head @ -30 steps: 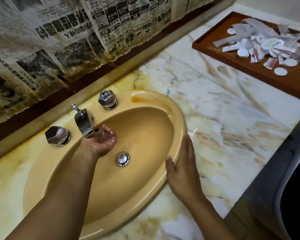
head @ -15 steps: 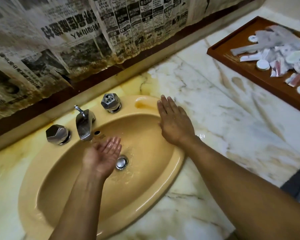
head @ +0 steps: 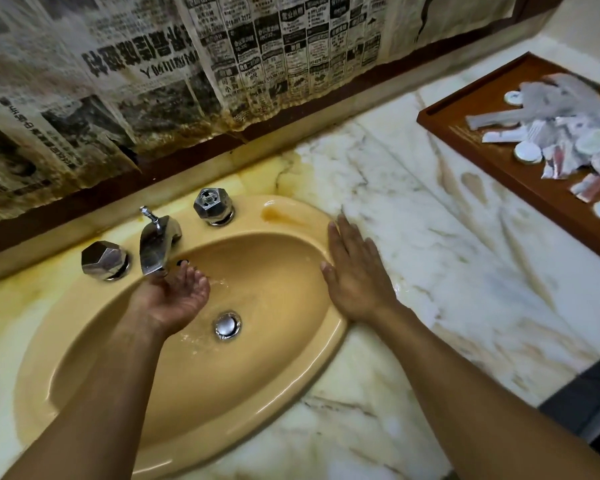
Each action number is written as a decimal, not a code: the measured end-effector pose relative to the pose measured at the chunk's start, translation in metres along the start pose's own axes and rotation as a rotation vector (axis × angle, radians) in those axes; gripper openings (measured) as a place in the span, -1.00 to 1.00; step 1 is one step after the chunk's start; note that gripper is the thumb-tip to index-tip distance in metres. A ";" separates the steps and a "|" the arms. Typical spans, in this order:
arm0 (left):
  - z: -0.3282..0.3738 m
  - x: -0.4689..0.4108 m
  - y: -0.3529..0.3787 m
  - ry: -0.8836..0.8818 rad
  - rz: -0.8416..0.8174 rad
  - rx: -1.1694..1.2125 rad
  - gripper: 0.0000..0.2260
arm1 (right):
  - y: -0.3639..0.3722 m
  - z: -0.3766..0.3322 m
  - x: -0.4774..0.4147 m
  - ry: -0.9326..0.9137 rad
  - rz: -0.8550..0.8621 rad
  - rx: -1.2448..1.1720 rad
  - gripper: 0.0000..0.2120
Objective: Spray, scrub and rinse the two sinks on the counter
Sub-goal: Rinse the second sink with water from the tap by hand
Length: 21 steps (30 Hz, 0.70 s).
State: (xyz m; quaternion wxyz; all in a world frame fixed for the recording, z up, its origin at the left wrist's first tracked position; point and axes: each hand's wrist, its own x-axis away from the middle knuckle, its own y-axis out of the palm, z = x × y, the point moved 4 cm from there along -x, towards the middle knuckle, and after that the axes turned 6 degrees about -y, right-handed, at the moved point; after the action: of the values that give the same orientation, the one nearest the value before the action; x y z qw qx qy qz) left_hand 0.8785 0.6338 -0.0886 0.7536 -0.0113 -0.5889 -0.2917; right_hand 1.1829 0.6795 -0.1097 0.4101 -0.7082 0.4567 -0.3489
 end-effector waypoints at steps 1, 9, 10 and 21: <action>-0.003 -0.003 0.001 -0.004 0.002 0.032 -0.64 | 0.002 0.000 0.012 0.018 0.021 -0.020 -0.32; -0.077 0.022 0.073 -0.170 -0.253 -0.202 -0.64 | 0.015 -0.003 0.070 0.152 0.114 -0.119 -0.23; -0.093 0.031 0.087 -0.192 -0.325 -0.318 -0.60 | 0.013 -0.004 0.065 0.157 0.110 -0.118 -0.21; -0.032 0.019 -0.004 0.064 -0.039 0.017 -0.63 | -0.013 -0.024 -0.081 -0.151 -0.092 0.204 -0.18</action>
State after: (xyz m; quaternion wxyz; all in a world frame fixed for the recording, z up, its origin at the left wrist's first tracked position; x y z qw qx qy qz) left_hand 0.9078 0.6106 -0.0827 0.7665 0.0158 -0.5669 -0.3014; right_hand 1.1396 0.7519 -0.0973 0.4968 -0.7071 0.3539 -0.3576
